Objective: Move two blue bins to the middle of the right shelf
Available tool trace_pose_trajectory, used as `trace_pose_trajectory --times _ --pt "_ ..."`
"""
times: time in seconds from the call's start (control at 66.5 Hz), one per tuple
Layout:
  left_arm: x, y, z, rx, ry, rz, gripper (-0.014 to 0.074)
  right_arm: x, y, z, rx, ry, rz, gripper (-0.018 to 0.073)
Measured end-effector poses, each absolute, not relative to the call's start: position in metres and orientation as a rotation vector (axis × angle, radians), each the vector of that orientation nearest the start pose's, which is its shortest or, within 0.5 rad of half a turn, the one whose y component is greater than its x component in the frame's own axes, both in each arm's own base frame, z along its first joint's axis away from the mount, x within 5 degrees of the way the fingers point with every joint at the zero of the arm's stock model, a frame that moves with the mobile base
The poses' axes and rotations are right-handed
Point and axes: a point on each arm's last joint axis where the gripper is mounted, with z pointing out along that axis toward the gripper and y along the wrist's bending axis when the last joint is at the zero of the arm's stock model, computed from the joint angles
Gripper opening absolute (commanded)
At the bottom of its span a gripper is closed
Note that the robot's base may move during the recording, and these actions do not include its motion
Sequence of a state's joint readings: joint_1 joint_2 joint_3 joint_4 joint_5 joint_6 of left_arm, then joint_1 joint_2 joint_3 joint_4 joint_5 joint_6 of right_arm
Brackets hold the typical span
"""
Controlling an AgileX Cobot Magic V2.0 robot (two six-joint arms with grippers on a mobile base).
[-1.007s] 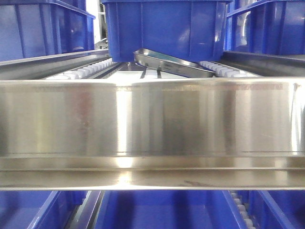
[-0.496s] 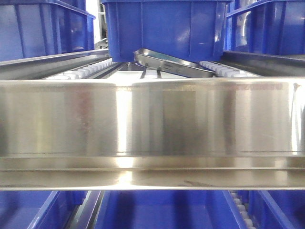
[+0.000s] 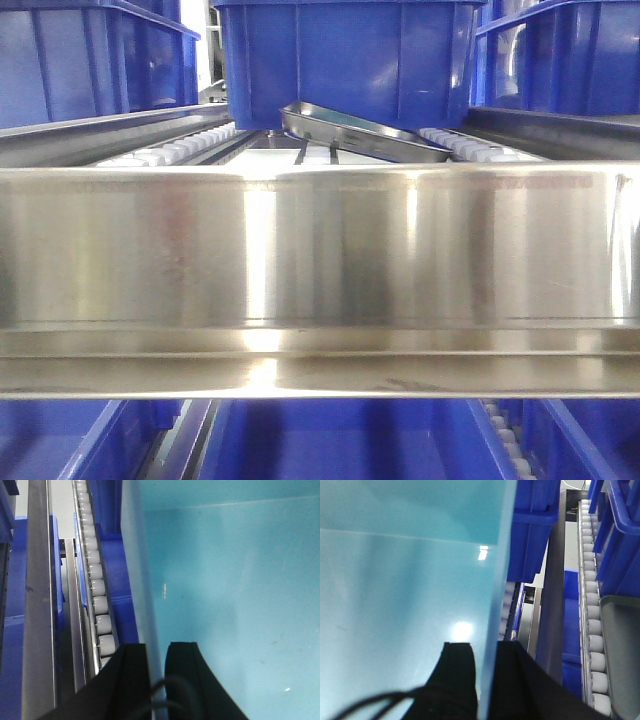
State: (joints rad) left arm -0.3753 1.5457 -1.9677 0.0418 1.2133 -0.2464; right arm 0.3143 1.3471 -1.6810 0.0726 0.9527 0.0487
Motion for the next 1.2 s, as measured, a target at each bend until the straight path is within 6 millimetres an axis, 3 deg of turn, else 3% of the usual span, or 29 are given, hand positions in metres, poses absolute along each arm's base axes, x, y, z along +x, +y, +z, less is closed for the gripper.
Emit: trace_pose_trajectory --times 1.202 --pt "0.2889 -0.1094 0.4893 0.143 2.282 -0.267 -0.0111 0.2611 0.0905 0.4821 -0.272 2.095 0.304 -0.0153"
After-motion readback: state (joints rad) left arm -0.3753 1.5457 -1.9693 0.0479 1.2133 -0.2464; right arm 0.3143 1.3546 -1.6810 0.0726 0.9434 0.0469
